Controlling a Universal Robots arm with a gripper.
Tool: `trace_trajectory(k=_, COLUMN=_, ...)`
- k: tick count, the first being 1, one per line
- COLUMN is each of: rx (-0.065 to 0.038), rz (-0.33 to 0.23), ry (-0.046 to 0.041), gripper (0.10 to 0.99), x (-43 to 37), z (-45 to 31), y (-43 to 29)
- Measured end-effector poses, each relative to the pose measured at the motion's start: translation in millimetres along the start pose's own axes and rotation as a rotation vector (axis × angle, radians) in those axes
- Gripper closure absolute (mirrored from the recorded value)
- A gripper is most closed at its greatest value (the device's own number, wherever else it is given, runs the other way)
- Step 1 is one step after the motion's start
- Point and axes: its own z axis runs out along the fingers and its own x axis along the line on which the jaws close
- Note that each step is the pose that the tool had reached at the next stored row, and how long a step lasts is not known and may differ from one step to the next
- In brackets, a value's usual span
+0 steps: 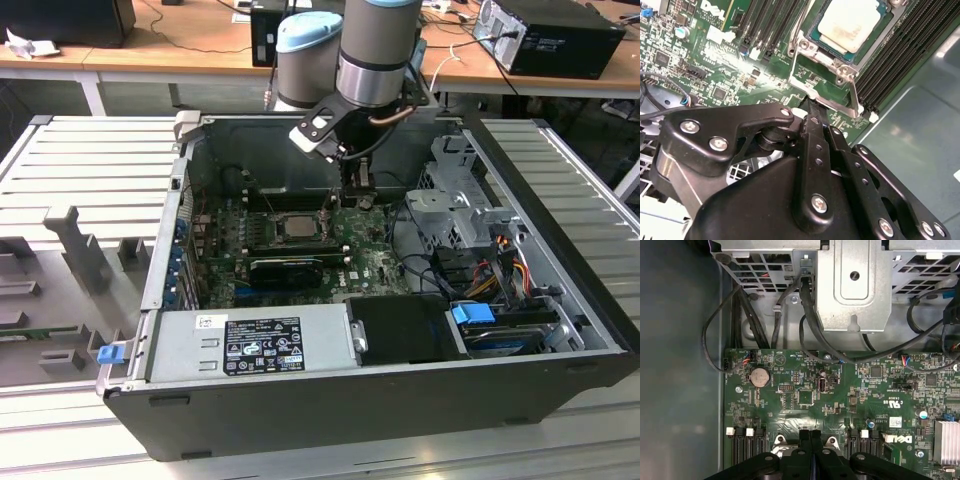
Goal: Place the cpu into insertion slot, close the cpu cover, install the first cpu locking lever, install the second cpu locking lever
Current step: 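Close the cpu cover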
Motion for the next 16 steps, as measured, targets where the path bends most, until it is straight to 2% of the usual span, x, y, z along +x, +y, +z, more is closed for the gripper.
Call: trace_trajectory(k=16, rx=0.000, rz=0.000, ry=0.0000, gripper=0.980, x=0.1, z=0.0, y=-6.9)
